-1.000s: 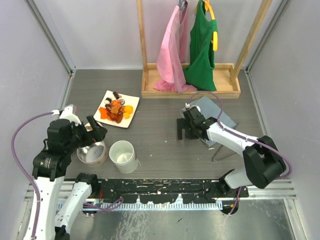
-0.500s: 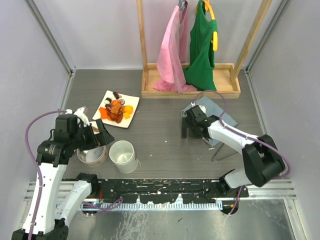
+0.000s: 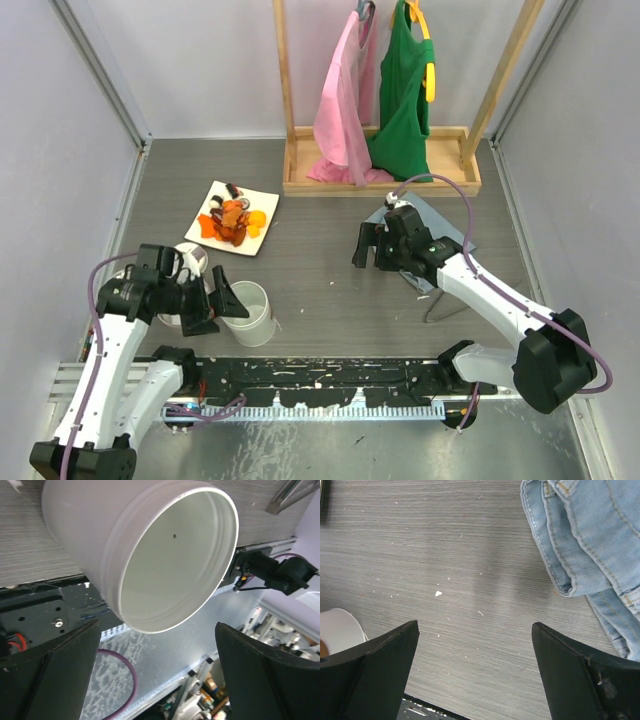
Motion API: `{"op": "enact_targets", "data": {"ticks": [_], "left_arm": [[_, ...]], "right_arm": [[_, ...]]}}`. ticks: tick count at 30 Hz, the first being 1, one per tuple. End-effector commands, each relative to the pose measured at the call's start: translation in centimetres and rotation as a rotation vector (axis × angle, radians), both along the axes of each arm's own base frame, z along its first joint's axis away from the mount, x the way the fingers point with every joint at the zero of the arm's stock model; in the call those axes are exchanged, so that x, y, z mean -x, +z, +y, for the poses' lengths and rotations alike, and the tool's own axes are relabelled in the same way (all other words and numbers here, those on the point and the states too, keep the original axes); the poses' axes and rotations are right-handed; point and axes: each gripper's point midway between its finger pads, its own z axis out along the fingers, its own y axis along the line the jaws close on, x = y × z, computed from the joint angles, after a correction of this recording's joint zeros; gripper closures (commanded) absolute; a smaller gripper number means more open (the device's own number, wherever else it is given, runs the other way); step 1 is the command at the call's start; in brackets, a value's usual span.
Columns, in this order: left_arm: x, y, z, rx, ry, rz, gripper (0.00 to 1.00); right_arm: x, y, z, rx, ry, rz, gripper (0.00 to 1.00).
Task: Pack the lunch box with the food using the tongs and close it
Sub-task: Move the distractor to the center of the board, then move the packing box to the center of the board.
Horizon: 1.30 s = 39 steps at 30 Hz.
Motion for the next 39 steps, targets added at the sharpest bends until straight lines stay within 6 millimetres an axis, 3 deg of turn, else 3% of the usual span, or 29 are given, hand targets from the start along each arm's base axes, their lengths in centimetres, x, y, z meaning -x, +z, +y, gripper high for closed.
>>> {"op": "enact_targets", "data": {"ticks": [1, 7, 11, 16, 19, 25, 28, 31, 34, 37, 39], "left_arm": [[-1.5, 1.6, -2.2, 0.159, 0.008, -0.036, 0.02], [-4.5, 2.0, -3.8, 0.185, 0.040, -0.098, 0.02], [-6.3, 1.6, -6.0, 0.164, 0.014, -0.128, 0.01], [-9.4, 2.0, -10.5, 0.182, -0.040, -0.200, 0.02], [-11.3, 2.4, -13.8, 0.192, -0.097, -0.227, 0.02], [-15.9, 2.8, -21.7, 0.208, -0.202, -0.296, 0.02], [-17.9, 2.8, -23.8, 0.201, -0.198, -0.308, 0.01], [-18.5, 2.9, -23.5, 0.181, -0.169, -0.322, 0.00], [-17.3, 4.0, -21.5, 0.132, -0.168, -0.350, 0.01], [-15.6, 4.9, -18.0, 0.037, -0.161, -0.398, 0.02], [-14.8, 5.0, -14.2, -0.073, -0.091, -0.430, 0.02]], "right_arm": [[0.1, 1.6, 0.9, -0.074, 0.007, -0.023, 0.00], [0.3, 2.0, 1.0, -0.104, -0.016, -0.028, 0.00], [0.6, 1.8, 0.6, -0.098, -0.026, -0.029, 0.00], [1.0, 1.8, -0.4, -0.074, -0.065, -0.034, 0.00], [0.8, 2.3, -2.6, -0.019, -0.176, -0.060, 0.00], [0.8, 4.9, -6.5, 0.024, -0.347, -0.189, 0.00], [1.2, 5.9, -7.4, 0.015, -0.384, -0.225, 0.00], [1.5, 6.2, -8.0, 0.015, -0.402, -0.235, 0.00], [1.9, 6.0, -8.3, 0.020, -0.412, -0.233, 0.00], [1.9, 6.0, -8.7, 0.019, -0.433, -0.242, 0.00], [1.8, 5.9, -9.0, 0.021, -0.456, -0.249, 0.00]]}}
